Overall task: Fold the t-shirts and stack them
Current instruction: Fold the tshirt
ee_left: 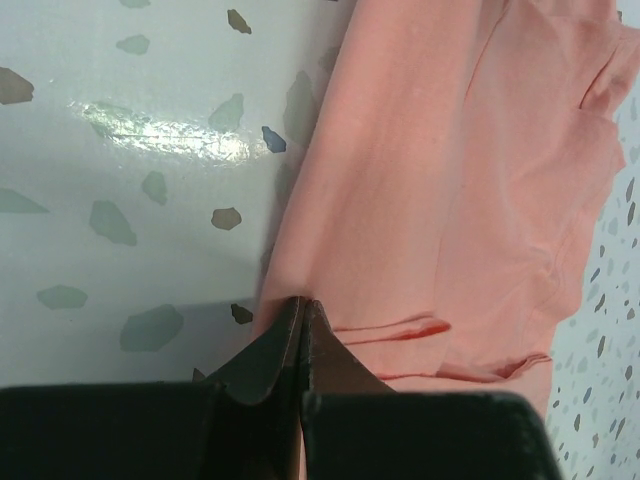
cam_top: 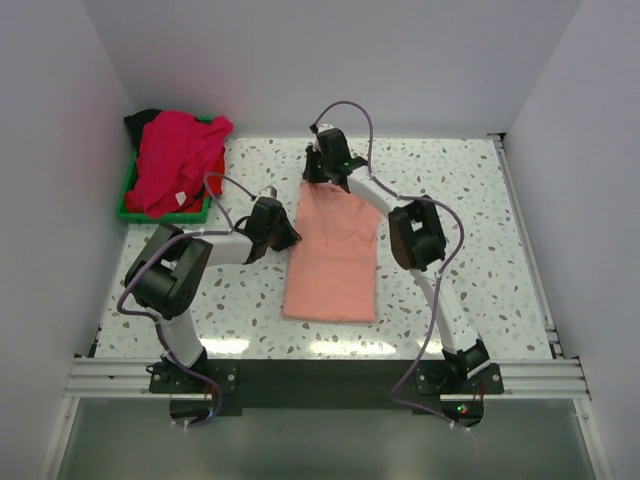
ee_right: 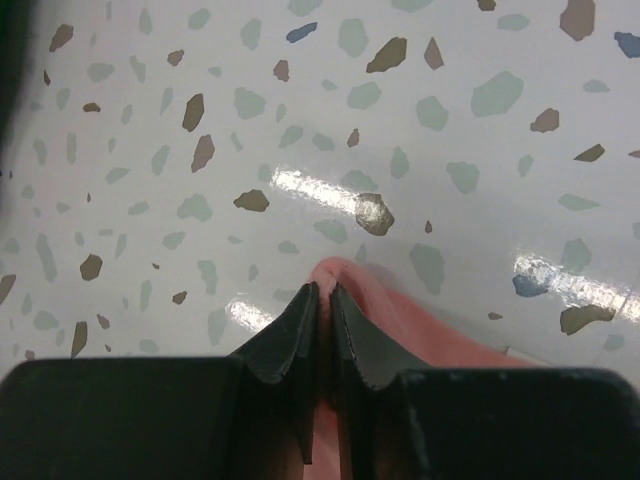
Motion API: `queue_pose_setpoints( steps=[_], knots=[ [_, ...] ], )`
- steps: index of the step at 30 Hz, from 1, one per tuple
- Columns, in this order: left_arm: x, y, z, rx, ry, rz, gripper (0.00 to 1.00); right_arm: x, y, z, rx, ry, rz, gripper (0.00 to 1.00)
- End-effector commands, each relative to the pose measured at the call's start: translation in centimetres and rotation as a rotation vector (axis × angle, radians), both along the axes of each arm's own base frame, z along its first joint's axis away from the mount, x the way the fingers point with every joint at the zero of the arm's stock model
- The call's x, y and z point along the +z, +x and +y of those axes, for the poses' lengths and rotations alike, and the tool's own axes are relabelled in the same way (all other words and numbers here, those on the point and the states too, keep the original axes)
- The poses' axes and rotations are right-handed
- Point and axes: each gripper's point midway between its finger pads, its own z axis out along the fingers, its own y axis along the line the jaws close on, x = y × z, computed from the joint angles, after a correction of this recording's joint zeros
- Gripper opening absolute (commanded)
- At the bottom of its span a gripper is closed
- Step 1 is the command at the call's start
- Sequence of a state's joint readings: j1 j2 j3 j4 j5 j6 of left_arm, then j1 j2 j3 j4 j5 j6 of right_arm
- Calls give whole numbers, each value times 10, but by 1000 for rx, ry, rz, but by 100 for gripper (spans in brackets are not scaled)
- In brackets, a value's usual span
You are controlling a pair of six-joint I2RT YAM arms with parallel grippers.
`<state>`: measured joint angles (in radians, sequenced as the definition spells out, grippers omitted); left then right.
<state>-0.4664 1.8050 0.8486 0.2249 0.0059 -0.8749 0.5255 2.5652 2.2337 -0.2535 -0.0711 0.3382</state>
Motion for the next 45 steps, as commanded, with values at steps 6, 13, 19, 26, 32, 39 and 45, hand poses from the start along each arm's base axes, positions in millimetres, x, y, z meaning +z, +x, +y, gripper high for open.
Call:
queue_pose_setpoints(
  steps=[6,13,19,26,32,39,45],
  knots=[
    [-24,-16,13,6,54,74,0,57,26,-2,-86,160,-69,33],
    [8,1,7,-24,27,2,7,92,22,-38,-148,159,-49,51],
    [64,18,8,-28,-29,-110,30,109,-44,-86,-190,140,80,52],
    [79,-28,26,-15,-73,-137,47,78,-183,-134,-226,156,250,51],
    [54,-87,48,-30,-70,-107,50,37,-295,-151,-202,174,353,47],
    [35,-130,57,-38,-95,-83,51,25,-343,-169,-218,195,363,45],
    [25,-145,59,-35,-89,-64,55,14,-359,-179,-223,172,393,43]
  ],
)
